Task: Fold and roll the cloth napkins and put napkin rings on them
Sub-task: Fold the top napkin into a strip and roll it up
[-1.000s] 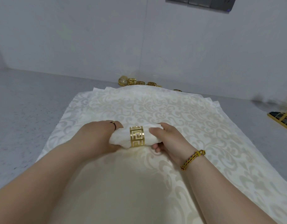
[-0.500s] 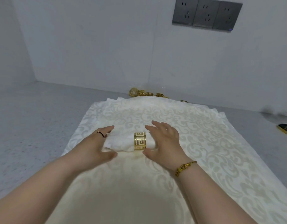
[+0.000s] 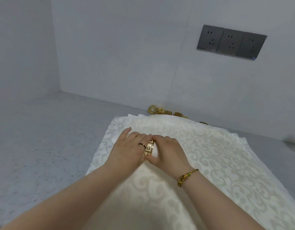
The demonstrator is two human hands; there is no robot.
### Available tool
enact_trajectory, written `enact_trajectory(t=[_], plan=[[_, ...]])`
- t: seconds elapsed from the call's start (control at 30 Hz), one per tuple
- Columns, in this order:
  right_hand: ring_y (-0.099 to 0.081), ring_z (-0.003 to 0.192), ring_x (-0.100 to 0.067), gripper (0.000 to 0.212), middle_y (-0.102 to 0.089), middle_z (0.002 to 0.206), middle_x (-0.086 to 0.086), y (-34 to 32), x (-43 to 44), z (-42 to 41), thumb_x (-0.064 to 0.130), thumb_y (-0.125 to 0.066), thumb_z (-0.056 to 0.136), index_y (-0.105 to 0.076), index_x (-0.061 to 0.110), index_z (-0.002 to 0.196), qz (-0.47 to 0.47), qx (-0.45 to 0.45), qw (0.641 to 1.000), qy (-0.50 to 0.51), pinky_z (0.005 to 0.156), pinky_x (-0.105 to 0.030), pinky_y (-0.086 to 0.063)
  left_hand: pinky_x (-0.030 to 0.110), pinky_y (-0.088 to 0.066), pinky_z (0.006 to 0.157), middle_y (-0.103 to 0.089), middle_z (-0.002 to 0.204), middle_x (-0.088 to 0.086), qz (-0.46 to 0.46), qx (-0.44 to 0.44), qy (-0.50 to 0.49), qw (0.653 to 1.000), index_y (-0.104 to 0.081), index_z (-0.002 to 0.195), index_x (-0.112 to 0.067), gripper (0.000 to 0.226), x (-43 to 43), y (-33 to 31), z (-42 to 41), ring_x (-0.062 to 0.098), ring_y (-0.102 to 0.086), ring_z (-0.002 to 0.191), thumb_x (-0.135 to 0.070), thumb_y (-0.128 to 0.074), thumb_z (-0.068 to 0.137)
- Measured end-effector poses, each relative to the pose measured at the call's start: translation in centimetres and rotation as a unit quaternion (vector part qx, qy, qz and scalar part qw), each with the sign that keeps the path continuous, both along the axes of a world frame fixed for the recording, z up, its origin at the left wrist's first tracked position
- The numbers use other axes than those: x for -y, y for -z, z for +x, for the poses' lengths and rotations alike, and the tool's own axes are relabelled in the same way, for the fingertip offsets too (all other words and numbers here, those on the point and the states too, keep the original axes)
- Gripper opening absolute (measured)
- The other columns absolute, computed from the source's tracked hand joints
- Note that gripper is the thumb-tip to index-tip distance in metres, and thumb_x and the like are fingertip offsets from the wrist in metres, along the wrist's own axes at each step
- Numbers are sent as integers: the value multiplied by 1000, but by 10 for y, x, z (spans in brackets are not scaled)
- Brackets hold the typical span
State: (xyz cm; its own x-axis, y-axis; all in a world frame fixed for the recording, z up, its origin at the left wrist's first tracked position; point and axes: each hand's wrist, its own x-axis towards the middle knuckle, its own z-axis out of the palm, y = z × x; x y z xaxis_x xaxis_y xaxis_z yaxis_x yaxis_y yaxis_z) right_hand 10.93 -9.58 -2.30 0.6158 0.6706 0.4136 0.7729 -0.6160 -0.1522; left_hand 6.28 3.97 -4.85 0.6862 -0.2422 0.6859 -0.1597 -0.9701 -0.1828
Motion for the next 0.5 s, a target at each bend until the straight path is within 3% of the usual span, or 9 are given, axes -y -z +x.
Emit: enact_trajectory(t=[0.07, 0.13, 0.23, 0.3, 0.4, 0.5], plan=[[-50, 112, -16, 63, -57, 122, 2, -5, -15, 10, 39, -64, 80, -38, 17, 133, 13, -37, 999, -18, 97, -23, -29, 34, -32, 89, -71, 78, -2, 8, 41, -3, 999, -74, 88, -10, 59, -19, 1, 11, 16, -68, 71, -27, -90, 34], [-48, 116, -14, 63, -55, 124, 1, -8, -43, 29, 34, -66, 81, -37, 15, 134, 39, -99, 993, -47, 100, -22, -30, 34, -33, 89, -72, 82, -2, 13, 77, -15, 997, -74, 88, -11, 41, -56, 8, 31, 17, -62, 81, -18, -83, 49], [-48, 113, -10, 41, -56, 115, 6, -13, -83, 54, 26, -55, 90, -44, 14, 128, 141, -185, 971, -56, 94, -17, -33, 33, -32, 86, -71, 86, 0, -10, 71, -55, 996, -72, 89, -11, 32, -112, 13, 55, 16, -46, 90, -16, -62, 59], [-49, 110, -8, 30, -55, 110, 9, -10, -104, 68, 22, -44, 95, -48, 14, 124, 189, -208, 959, -29, 88, -15, -34, 31, -37, 80, -72, 88, 3, -56, 51, -81, 994, -71, 89, -9, 33, -145, 14, 65, 18, -49, 89, -16, -60, 59], [-43, 122, -12, 34, -51, 130, 3, 0, -146, 93, 22, -38, 97, -45, 14, 130, 97, -176, 979, 14, 94, -14, -28, 36, -54, 68, -71, 93, 12, -121, -7, -140, 983, -71, 87, -5, 39, -196, 6, 78, 29, -67, 77, -8, -76, 48], [-26, 137, -12, 44, -30, 149, 1, 19, -174, 112, 28, -34, 98, -31, 17, 141, -24, -172, 983, 54, 108, -17, -13, 45, -55, 59, -70, 90, 17, -139, -79, -175, 972, -72, 84, -4, 56, -237, -1, 81, 35, -68, 69, -1, -90, 30]])
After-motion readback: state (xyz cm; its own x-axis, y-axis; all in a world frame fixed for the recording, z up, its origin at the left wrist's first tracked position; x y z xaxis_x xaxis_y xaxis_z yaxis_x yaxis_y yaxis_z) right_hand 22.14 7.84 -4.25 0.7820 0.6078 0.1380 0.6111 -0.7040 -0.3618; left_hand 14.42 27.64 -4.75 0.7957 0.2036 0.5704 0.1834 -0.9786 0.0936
